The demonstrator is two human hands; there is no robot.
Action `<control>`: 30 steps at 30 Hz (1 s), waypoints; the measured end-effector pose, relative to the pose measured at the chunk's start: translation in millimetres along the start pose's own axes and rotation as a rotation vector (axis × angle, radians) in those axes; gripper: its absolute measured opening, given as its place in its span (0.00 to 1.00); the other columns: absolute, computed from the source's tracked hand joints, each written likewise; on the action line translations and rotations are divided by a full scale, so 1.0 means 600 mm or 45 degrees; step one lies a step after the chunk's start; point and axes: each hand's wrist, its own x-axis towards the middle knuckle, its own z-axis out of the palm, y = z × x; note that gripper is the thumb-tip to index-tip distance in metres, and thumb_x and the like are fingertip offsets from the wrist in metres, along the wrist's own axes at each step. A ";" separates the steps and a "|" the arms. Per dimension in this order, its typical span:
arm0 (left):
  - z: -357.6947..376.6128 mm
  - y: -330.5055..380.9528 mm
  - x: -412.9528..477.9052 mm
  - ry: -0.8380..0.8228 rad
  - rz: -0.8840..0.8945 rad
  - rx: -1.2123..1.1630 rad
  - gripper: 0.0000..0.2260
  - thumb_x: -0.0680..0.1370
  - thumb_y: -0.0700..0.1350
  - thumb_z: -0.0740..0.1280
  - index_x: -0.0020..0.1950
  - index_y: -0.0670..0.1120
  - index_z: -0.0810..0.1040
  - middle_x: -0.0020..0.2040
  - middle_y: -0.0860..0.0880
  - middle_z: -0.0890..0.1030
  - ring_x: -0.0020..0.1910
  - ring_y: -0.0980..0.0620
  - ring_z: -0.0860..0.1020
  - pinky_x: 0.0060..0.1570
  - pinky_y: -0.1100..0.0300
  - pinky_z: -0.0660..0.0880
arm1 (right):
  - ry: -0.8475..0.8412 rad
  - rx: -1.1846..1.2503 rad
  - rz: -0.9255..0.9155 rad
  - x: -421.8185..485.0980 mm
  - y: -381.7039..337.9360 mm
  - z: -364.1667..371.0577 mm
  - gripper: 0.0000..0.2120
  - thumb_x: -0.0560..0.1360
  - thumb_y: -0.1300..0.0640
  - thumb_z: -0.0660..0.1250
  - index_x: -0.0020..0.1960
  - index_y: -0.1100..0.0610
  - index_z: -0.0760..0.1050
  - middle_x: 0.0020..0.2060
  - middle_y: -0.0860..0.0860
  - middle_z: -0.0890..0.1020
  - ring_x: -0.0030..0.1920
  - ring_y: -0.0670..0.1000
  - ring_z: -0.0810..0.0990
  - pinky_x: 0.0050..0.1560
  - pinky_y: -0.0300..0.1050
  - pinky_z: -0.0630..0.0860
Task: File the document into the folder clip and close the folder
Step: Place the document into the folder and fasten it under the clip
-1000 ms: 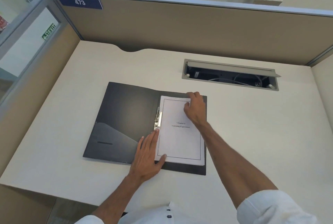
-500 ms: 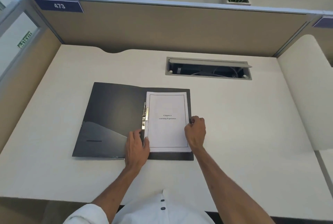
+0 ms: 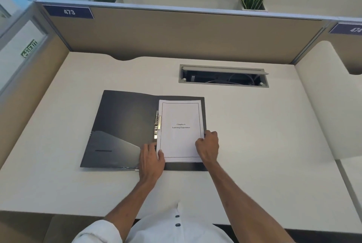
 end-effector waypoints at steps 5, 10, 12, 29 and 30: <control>0.005 0.000 0.001 -0.025 -0.038 0.019 0.11 0.83 0.46 0.66 0.64 0.44 0.78 0.55 0.45 0.77 0.56 0.43 0.77 0.54 0.44 0.80 | -0.006 -0.056 -0.020 -0.001 -0.004 -0.001 0.10 0.75 0.64 0.61 0.55 0.63 0.76 0.53 0.55 0.73 0.52 0.61 0.77 0.47 0.51 0.75; 0.012 -0.001 -0.002 -0.039 -0.028 0.016 0.14 0.83 0.46 0.66 0.67 0.44 0.77 0.55 0.46 0.76 0.57 0.43 0.76 0.57 0.44 0.79 | -0.018 -0.071 -0.027 0.001 -0.004 -0.001 0.09 0.74 0.64 0.61 0.53 0.63 0.75 0.52 0.55 0.73 0.51 0.61 0.78 0.48 0.55 0.79; 0.011 -0.001 -0.005 -0.029 -0.014 -0.001 0.13 0.83 0.45 0.66 0.67 0.44 0.78 0.55 0.46 0.76 0.56 0.44 0.75 0.56 0.45 0.79 | -0.023 -0.064 -0.028 0.002 -0.004 -0.001 0.08 0.74 0.64 0.61 0.52 0.63 0.75 0.52 0.55 0.73 0.51 0.61 0.77 0.48 0.54 0.79; -0.030 -0.002 0.025 0.103 -0.008 -0.047 0.09 0.85 0.43 0.64 0.62 0.45 0.81 0.54 0.49 0.80 0.51 0.46 0.79 0.47 0.50 0.79 | 0.111 -0.209 -0.299 0.008 -0.014 -0.006 0.19 0.77 0.60 0.66 0.67 0.59 0.77 0.61 0.54 0.77 0.63 0.58 0.75 0.59 0.54 0.72; -0.035 -0.003 0.032 0.114 0.021 -0.017 0.09 0.85 0.43 0.64 0.62 0.45 0.81 0.54 0.49 0.80 0.52 0.47 0.79 0.47 0.50 0.80 | 0.054 -0.199 -0.367 0.009 -0.019 -0.005 0.21 0.77 0.59 0.66 0.70 0.58 0.76 0.65 0.54 0.76 0.65 0.57 0.74 0.62 0.54 0.73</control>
